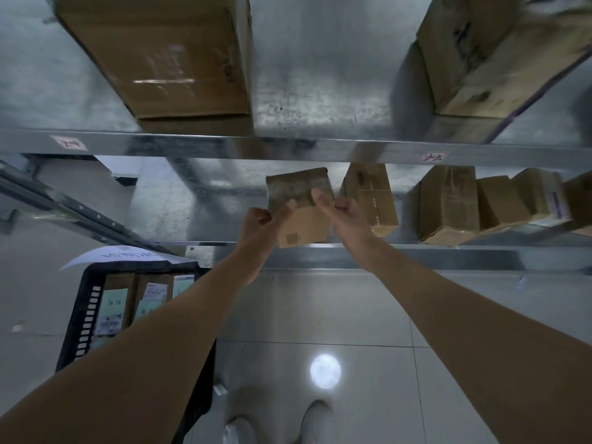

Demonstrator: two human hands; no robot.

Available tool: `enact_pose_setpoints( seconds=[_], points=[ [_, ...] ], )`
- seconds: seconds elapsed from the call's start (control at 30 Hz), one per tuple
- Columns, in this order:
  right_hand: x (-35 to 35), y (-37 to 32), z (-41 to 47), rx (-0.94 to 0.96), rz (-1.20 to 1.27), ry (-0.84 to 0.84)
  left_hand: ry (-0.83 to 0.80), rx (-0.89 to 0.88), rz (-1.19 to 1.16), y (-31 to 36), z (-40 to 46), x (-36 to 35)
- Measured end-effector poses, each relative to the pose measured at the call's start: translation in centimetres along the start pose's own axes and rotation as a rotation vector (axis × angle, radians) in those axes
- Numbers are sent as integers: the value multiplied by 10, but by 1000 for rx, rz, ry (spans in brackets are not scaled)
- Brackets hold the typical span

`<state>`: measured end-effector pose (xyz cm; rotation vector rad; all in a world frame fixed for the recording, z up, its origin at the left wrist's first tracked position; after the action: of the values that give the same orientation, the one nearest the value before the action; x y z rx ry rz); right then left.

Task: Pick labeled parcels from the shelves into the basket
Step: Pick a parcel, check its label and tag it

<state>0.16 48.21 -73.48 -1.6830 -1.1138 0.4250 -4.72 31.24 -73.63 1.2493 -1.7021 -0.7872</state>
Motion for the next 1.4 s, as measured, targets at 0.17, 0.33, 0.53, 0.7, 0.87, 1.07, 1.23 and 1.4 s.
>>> enact_pose_setpoints(
  seconds=[0.17, 0.33, 0.53, 0.7, 0.87, 1.07, 1.23, 1.4],
  points=[
    [8, -5, -29, -46, 24, 17, 42, 9, -4, 4, -20, 24],
    [20, -7, -53, -42, 30, -153, -124, 14, -30, 5, -42, 53],
    [16, -26, -85, -23, 88, -200, -194, 22, -86, 24, -64, 73],
    [12, -34, -109, -22, 65, -131, -105, 52, -80, 34, -83, 86],
    [10, -34, -128, 112, -26, -181, -147, 11, -89, 34, -95, 96],
    [7, -28, -138, 205, -128, -205, -208, -125, 0, 32, -102, 97],
    [7, -17, -132, 215, -191, -212, -201, -164, 103, 15, -97, 92],
    [3, -3, -115, 231, -242, -238, -200, -195, 205, 0, -80, 82]
  ],
)
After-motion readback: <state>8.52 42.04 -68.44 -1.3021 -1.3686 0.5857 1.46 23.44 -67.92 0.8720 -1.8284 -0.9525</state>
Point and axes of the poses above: each hand's wrist, its own z-axis towards the middle knuckle, its own x-axis out of the back of the hand, y = z × x, the point moved 5 cm from there along z, towards the middle knuckle, and after that the axes turned 13 degrees about y, right-handed, at the moved point
